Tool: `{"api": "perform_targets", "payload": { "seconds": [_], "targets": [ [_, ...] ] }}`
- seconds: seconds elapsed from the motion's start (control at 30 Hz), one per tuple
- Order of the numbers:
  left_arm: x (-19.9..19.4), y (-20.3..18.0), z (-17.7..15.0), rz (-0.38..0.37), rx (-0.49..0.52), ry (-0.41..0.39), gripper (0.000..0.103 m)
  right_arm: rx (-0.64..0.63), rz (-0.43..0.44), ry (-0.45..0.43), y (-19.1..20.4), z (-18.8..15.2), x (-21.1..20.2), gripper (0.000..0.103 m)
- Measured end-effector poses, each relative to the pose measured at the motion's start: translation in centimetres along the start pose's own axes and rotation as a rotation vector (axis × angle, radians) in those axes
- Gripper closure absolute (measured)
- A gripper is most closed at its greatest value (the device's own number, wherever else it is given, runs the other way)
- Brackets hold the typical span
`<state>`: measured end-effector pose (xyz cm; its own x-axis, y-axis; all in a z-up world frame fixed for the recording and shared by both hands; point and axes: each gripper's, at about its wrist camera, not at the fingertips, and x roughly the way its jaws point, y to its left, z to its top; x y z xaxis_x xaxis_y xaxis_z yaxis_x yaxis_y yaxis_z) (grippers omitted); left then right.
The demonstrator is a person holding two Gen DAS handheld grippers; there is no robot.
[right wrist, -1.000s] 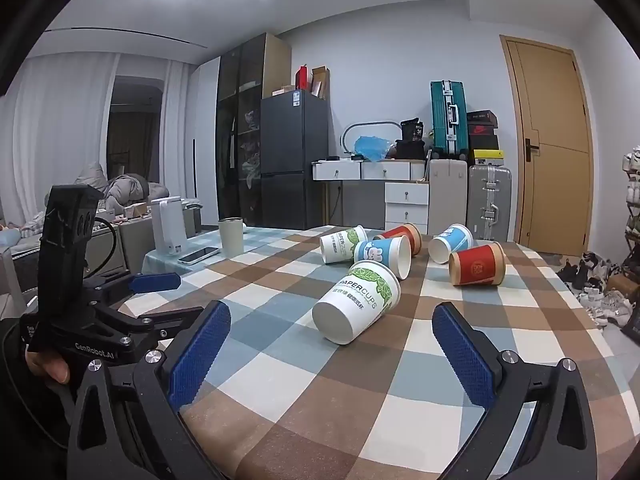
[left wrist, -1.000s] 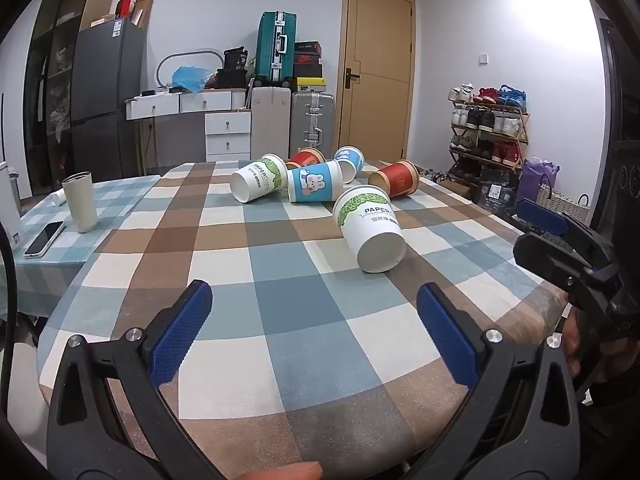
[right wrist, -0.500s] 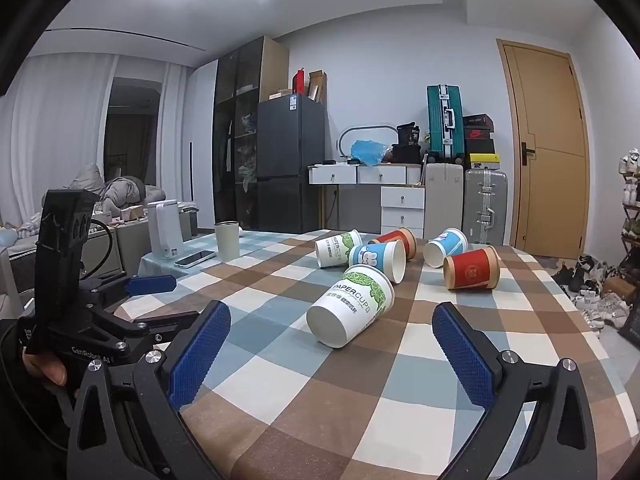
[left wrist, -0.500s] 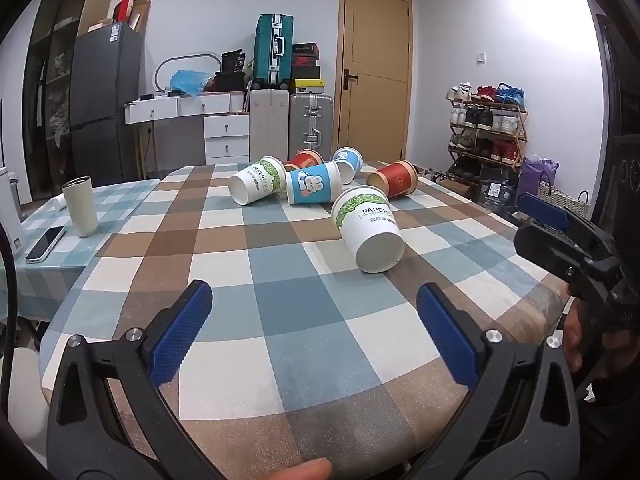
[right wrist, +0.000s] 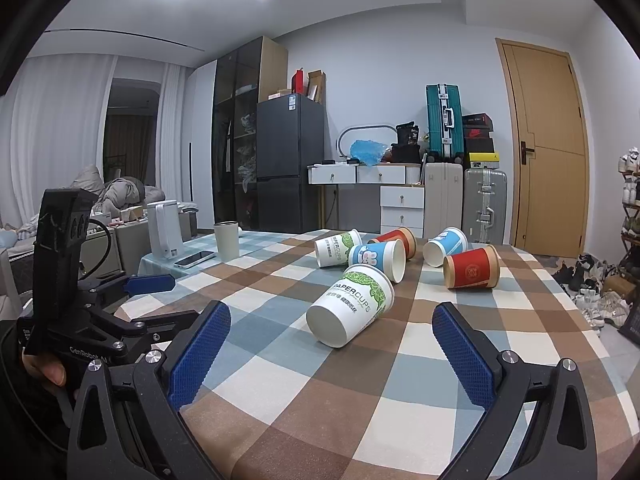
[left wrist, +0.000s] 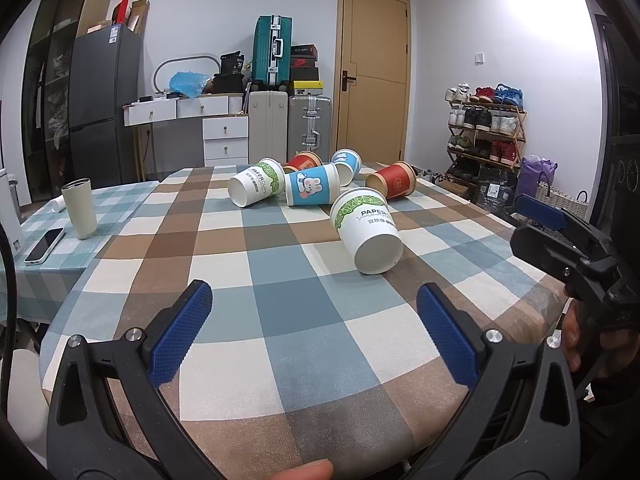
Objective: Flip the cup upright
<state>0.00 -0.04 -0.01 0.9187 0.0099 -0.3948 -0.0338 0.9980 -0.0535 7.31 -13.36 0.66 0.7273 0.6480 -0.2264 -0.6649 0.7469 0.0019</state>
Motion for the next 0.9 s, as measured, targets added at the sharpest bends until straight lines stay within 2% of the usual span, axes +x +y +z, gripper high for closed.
{"api": "perform_targets", "payload": {
  "seconds": [0.9],
  "targets": [
    [-0.01,-0.01,0.0,0.001,0.002,-0.005,0.001,0.02,-0.017,-0.002,-0.64,-0.12,0.28,0.0]
  ]
}}
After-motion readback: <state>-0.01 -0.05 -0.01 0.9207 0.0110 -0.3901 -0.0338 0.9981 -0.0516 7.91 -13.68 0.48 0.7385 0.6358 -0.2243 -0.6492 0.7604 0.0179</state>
